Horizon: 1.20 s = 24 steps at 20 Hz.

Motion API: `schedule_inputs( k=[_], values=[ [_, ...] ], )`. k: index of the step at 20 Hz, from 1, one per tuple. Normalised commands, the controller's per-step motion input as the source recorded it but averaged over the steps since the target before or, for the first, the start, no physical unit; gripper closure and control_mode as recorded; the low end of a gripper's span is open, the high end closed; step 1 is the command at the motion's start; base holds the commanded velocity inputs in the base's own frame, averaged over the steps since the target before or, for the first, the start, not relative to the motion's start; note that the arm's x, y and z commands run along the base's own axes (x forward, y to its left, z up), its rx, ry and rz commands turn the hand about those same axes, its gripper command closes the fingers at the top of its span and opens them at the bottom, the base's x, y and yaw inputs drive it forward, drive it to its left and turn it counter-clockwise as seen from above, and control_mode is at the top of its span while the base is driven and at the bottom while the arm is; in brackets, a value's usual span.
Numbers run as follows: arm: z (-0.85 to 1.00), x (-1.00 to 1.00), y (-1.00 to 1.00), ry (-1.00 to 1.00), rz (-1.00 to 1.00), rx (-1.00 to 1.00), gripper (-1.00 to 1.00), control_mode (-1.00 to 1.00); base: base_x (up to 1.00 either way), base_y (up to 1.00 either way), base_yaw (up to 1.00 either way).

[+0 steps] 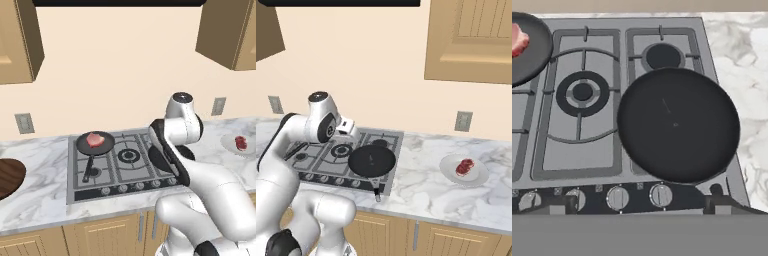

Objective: Place one of the steaks on the plate and the other in the bowl. Then place the bowl in the fridge.

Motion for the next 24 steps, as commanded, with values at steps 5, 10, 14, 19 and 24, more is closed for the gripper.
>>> schedule_inputs(
  k=[5,10,14,19,24],
  values=[
    [0.09,0.73,1.0,0.22,0.12,0.01,-1.0,-1.0,0.0,0.0,0.0],
    [-0.02,0.6,1.0,0.1,-0.04,-0.01,-1.0,-1.0,0.0,0.0,0.0],
    [-0.19,0.55,0.9,0.1,-0.27,-0.06,-1.0,-1.0,0.0,0.0,0.0],
    [-0.34,0.57,0.77,0.06,-0.34,-0.02,-1.0,-1.0,0.0,0.0,0.0],
    [-0.31,0.3,0.34,0.0,-0.33,0.01,-1.0,-1.0,0.0,0.0,0.0]
  ],
)
